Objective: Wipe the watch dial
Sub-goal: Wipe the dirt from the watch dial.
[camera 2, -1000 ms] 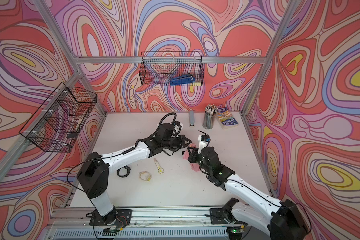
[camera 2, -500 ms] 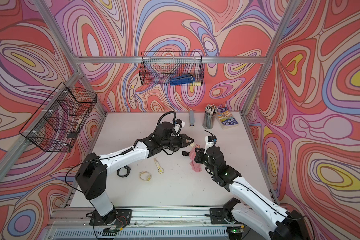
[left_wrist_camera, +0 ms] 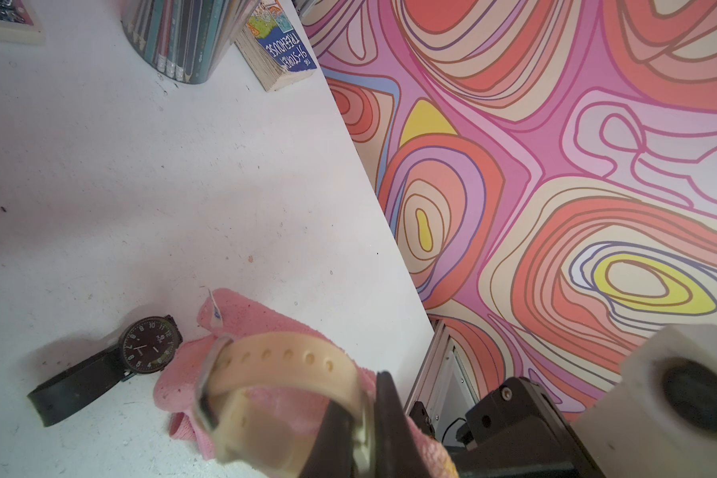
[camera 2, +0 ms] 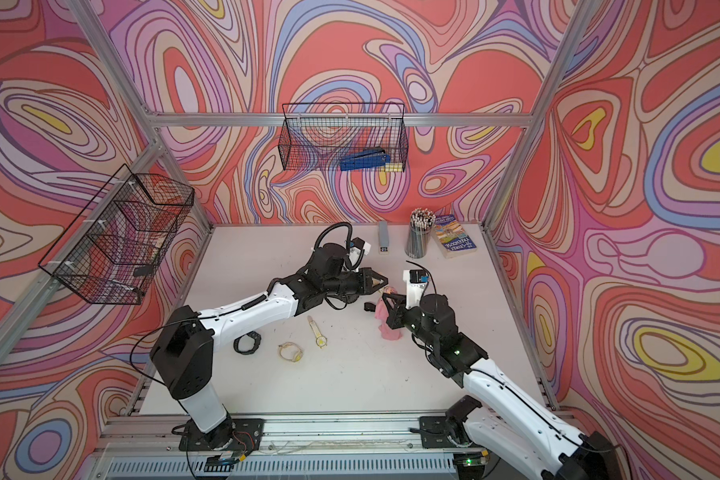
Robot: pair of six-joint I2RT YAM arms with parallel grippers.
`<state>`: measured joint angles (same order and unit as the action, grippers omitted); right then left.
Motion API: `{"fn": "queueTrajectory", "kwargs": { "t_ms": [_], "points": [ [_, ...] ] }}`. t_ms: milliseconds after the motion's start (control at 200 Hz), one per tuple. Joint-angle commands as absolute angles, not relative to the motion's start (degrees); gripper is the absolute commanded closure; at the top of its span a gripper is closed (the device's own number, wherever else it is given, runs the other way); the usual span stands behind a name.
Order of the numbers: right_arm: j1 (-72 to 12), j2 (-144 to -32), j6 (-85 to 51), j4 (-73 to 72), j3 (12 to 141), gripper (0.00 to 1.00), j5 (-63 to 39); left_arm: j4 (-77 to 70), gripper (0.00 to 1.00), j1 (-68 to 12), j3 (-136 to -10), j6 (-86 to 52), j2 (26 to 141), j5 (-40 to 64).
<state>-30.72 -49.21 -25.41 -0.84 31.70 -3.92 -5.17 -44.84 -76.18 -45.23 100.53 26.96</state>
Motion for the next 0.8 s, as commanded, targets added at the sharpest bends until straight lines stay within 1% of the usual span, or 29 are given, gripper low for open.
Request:
{"fn": "queueTrajectory", "kwargs": {
  "t_ms": [0, 165, 245, 310, 406, 626, 671, 701, 721, 756, 791],
  "points": [
    [-30.68, -49.58, -24.12, -4.68, 33.11, 1.0, -3.95, -3.27, 1.0, -45.98, -77.41, -42.76, 98.83, 27.47],
    [-30.42, -52.25, -24.08, -4.3, 34.28, 1.0, -2.74, -4.07, 1.0, -46.36, -77.04, -42.5, 98.61, 28.42],
    [-29.87, -53.4, -23.85, -3.12, 34.89, 1.0, -2.33, -5.5, 0.98, -46.4, -76.44, -43.29, 98.69, 29.19],
    [-29.19, -53.86, -24.05, -2.81, 34.77, 1.0, -2.46, -6.55, 0.93, -46.4, -76.23, -44.06, 98.87, 30.07],
    [-28.01, -53.8, -24.59, -3.24, 34.16, 1.0, -3.35, -8.2, 0.9, -46.4, -76.04, -45.19, 99.38, 31.34],
    [-26.81, -54.55, -24.77, -3.83, 34.33, 1.0, -5.43, -10.61, 0.73, -46.38, -75.85, -46.76, 100.1, 33.23],
    [-26.82, -54.95, -24.79, -4.13, 34.57, 1.0, -6.05, -10.89, 0.72, -46.36, -75.71, -46.97, 100.22, 33.38],
    [-26.81, -55.26, -24.74, -4.13, 34.79, 1.0, -6.34, -10.98, 0.72, -46.32, -75.63, -47.06, 100.35, 33.38],
    [-26.82, -55.48, -24.78, -4.17, 34.95, 1.0, -6.57, -11.05, 0.74, -46.35, -75.67, -47.11, 100.44, 33.45],
    [-26.82, -55.85, -24.79, -4.38, 35.11, 1.0, -6.97, -11.52, 0.84, -46.39, -75.59, -47.32, 100.55, 33.78],
    [-26.81, -56.1, -24.79, -4.56, 35.16, 1.0, -7.12, -11.75, 0.88, -46.39, -75.58, -47.58, 100.85, 33.84]
  ]
}}
